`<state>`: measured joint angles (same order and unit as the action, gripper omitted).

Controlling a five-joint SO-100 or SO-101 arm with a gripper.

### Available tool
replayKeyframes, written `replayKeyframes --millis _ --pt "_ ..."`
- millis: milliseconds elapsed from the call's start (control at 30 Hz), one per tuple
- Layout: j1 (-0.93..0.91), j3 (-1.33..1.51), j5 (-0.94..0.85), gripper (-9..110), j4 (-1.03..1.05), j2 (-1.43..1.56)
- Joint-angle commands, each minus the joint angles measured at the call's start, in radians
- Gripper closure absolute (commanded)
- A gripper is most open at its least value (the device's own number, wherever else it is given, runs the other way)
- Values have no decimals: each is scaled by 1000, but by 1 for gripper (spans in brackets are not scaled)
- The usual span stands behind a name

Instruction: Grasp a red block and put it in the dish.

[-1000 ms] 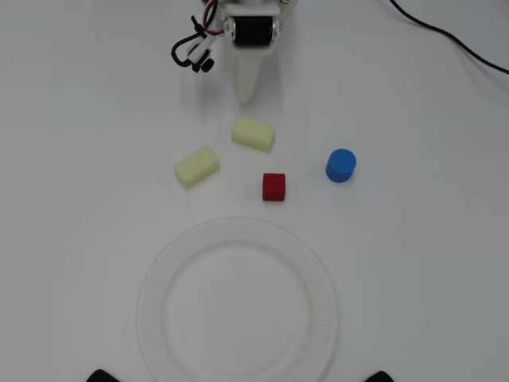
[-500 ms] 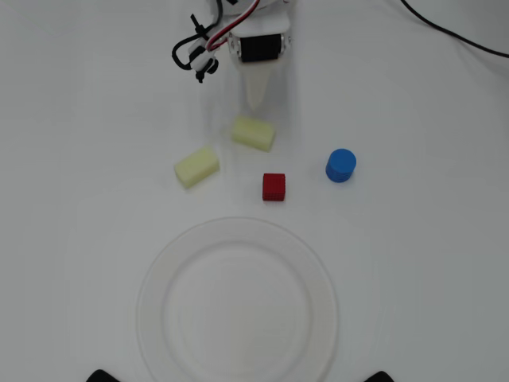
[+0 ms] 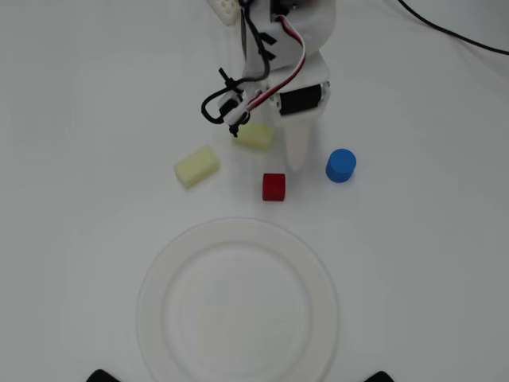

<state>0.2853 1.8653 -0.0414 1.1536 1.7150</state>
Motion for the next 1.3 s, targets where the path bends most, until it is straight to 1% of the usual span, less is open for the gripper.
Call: replayKeyframes --millis 0,333,567,800,1033,1100,1200,1267 --pt "12 -104 5 77 -23 -64" --pt "-48 -281 -29 78 -60 -319" --pt "-81 -279 -44 79 -80 -354" --pt "-75 -247 -44 81 -103 -348" --pt "-66 -225 -38 89 -137 -357" --pt "-66 -225 -38 92 -140 -360" --pt "-67 -225 -35 101 -146 -367" --pt "-67 -222 -37 101 -147 -370"
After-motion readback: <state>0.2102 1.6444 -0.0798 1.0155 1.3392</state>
